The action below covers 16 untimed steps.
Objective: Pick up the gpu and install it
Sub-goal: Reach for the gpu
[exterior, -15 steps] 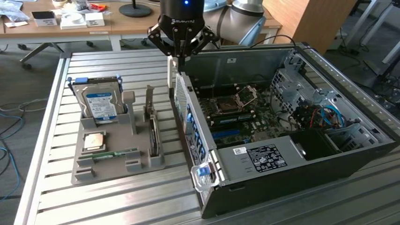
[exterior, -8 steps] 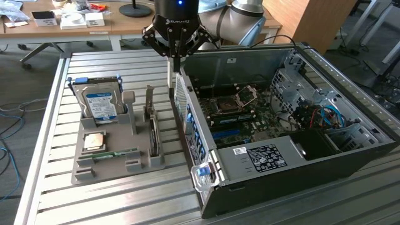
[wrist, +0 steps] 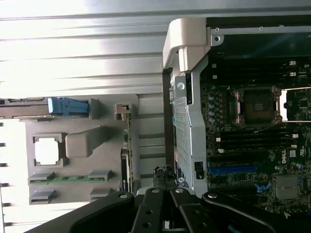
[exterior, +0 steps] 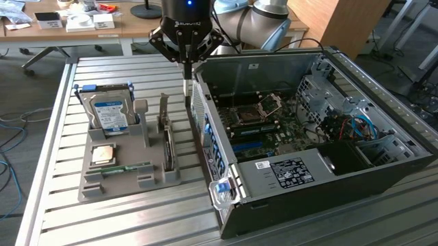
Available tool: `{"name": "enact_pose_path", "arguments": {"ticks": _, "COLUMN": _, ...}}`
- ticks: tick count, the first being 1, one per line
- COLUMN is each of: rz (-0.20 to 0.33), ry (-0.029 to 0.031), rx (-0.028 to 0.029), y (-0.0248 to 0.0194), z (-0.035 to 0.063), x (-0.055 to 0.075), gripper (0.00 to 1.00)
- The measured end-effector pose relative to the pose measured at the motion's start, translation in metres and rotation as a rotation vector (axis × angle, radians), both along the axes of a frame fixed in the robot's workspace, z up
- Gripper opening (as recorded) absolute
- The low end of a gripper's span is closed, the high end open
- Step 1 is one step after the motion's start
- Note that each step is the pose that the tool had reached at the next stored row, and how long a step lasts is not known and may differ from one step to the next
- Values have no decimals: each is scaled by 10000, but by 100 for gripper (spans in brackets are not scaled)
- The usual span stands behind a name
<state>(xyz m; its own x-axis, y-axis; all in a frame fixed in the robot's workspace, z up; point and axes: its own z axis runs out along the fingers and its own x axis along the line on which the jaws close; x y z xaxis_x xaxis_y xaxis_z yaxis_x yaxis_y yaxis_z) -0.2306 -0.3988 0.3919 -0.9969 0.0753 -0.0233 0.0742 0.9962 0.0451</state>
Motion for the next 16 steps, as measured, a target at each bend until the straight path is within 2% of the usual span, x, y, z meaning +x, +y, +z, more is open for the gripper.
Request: {"name": "enact_pose_path", "arguments": {"ticks": 16, "rz": 1, "ry": 0, "rx": -1, "y": 0, "z": 0, "x": -67, "gripper": 11}}
